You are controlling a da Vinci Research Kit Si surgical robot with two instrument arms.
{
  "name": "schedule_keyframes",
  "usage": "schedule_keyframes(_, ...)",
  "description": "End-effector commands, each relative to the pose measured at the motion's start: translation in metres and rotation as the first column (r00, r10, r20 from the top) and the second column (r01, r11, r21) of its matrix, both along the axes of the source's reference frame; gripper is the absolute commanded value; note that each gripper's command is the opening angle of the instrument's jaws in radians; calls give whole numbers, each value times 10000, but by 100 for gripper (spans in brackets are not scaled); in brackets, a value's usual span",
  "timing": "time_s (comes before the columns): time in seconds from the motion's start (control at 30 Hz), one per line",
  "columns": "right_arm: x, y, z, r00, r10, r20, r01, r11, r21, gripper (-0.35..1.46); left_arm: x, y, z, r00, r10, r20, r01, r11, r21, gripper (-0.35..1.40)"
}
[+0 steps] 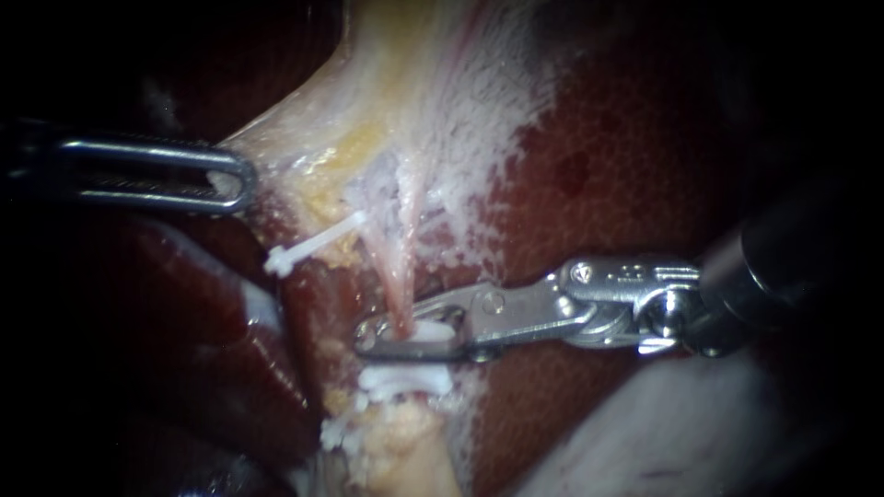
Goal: Clipping third clip right tube
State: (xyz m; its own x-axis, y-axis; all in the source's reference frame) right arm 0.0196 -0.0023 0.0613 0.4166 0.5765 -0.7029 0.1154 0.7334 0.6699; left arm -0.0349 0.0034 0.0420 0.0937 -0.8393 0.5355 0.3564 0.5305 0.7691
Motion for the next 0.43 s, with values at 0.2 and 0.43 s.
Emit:
schedule_keyframes(0.2, 0, -1, 0, 10000, -2, 0, 2, 10000, 11, -29, 0, 0, 0, 10000, -2, -4, 2, 10000, 2, -35)
schedule_keyframes(0.43, 0, -1, 0, 10000, -5, -1, 5, 10000, 11, -29, -1, 0, 0, 10000, -4, -4, 4, 10000, 1, -35)
